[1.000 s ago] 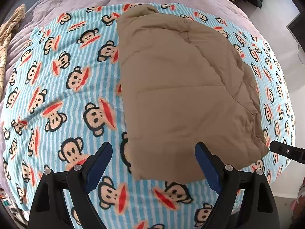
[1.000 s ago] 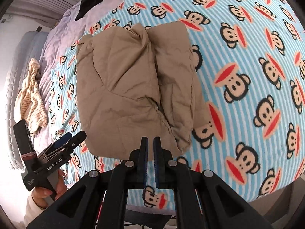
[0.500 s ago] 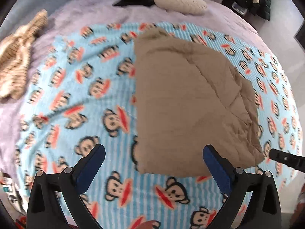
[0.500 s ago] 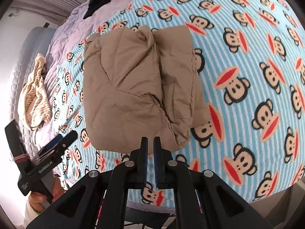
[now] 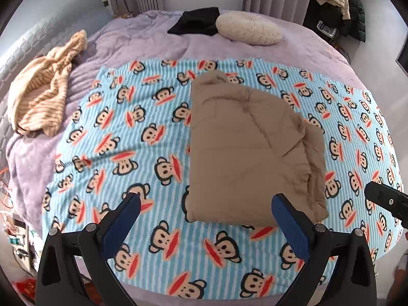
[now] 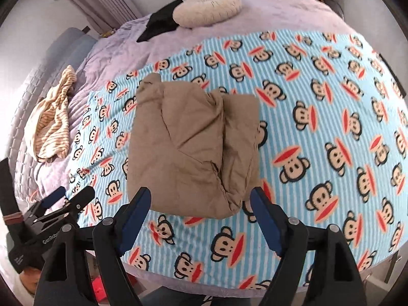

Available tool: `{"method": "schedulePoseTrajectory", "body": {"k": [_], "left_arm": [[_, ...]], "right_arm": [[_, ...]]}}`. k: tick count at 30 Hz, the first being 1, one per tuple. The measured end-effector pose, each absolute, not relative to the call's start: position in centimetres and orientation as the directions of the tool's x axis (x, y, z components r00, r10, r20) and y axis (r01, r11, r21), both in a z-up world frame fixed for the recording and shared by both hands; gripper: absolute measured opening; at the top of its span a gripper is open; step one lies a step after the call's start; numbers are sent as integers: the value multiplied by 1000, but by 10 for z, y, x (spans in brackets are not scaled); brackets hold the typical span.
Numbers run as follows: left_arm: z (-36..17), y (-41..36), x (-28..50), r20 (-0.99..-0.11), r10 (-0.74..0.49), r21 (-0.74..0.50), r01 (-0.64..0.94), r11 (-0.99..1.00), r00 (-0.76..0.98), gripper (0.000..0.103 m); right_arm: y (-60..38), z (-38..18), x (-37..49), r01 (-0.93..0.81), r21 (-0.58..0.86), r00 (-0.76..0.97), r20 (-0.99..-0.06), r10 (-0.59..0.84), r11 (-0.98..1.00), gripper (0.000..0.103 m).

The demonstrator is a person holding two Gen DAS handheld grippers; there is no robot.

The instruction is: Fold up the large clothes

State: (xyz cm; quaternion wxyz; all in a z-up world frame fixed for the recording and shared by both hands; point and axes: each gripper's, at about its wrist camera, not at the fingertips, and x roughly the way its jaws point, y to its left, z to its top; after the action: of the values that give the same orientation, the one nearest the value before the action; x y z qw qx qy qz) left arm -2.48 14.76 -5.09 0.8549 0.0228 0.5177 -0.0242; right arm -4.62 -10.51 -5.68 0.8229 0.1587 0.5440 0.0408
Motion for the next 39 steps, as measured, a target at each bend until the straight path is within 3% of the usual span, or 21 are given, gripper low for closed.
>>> {"method": "schedulePoseTrajectory", "body": {"k": [4,7,18,39], "left_arm": [[-27,142,-33,-872,-6,33,70,997,490,103],[-11,140,-40,-858,4,42,62,997,514,103],[24,147,-59,-812,17,43,30,999,583,103],[25,151,-65,-821,25,32,2,999,570,103]], "right_arm": [[-102,-38,-52,104,274,445,-872,202,956,89],[-102,-26,-56,104,267,476,-859,187,958,103],[-97,1,-67,110,231,521,-842,142,967,103],[-90,7,-69,79,215,522,-841,144,973,103]]}}
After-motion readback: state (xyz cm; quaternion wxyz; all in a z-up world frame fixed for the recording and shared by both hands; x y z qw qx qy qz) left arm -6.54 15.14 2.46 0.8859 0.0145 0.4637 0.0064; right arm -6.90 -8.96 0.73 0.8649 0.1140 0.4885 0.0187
